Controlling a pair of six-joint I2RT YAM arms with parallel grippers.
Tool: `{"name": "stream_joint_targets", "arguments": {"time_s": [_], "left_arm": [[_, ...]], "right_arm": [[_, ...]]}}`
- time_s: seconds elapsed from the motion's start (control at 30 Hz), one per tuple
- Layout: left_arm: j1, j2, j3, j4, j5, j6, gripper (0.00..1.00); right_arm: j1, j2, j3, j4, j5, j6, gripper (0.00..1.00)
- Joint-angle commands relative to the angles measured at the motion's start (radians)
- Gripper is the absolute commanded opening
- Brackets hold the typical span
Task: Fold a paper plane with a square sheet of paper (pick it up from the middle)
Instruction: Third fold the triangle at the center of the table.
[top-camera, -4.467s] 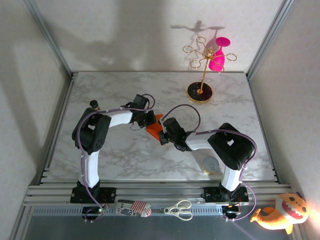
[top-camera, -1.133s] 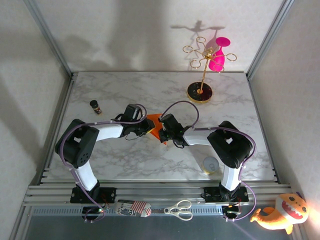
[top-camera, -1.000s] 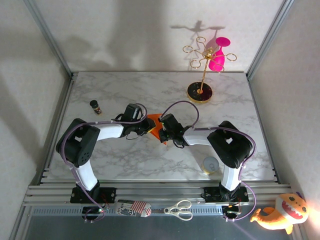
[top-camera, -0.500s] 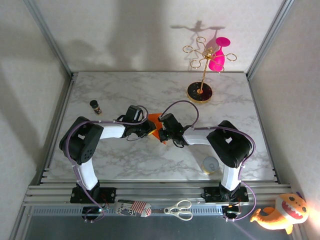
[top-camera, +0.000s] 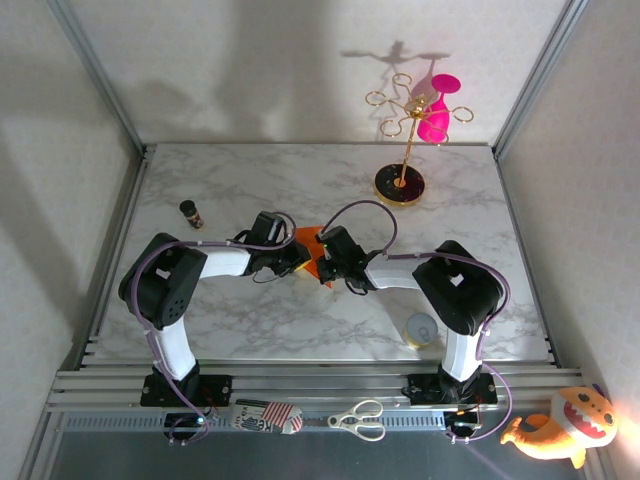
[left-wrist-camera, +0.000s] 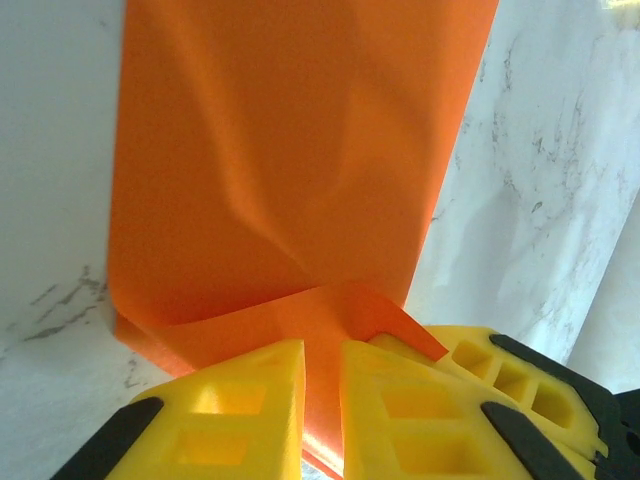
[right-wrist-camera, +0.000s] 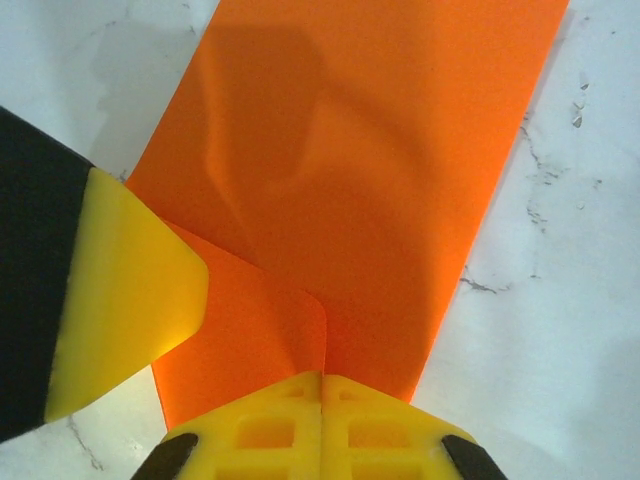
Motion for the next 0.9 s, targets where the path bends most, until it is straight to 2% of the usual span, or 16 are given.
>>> {"name": "stream_joint_targets", "arguments": {"time_s": [0.0,0.87], "left_arm": [[-0.008,0.012,0.017,-0.035,-0.024,0.02,0.17],[-0.007,0.039,0.021,-0.062,-0.052,0.034,0.16]], "right_arm": [[-0.009,0.041,0.008,-0.053,-0.003,0.017,0.0],[-0.009,0.044,0.01,-0.052,-0.019,0.025,0.0]]}}
